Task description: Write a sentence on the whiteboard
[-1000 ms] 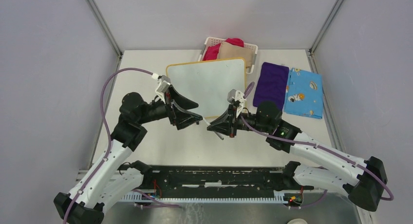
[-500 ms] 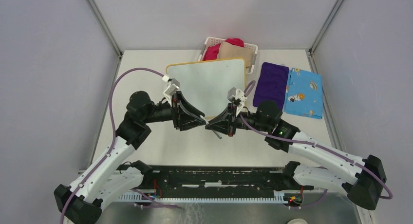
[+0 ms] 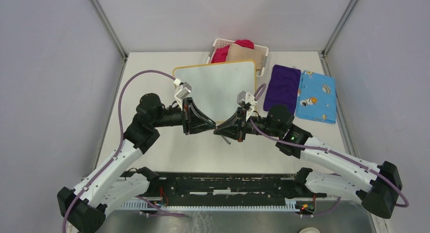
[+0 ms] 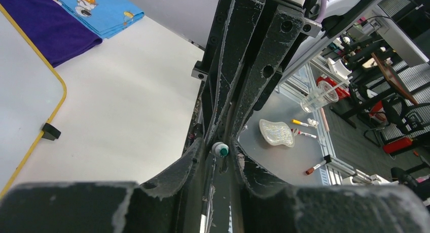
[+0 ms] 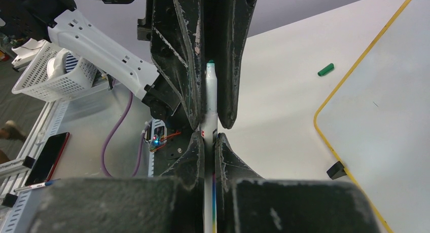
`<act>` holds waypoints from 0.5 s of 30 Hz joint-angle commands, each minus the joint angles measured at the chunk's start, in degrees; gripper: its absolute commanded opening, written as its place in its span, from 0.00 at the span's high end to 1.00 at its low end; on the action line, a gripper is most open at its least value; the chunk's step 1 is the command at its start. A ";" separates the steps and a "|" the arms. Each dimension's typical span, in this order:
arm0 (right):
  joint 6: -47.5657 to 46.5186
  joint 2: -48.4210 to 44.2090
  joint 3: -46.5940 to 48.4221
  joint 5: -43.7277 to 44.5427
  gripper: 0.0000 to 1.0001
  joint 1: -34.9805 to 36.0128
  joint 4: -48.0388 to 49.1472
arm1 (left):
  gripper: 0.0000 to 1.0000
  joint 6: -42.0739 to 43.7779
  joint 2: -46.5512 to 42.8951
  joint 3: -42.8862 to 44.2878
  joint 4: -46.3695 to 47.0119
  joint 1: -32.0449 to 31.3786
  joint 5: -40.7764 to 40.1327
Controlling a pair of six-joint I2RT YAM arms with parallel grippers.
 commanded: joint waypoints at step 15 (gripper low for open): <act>1.47 -1.86 2.62 -0.60 0.70 0.30 3.18 | 0.98 1.62 -2.24 3.59 1.48 -1.35 -4.54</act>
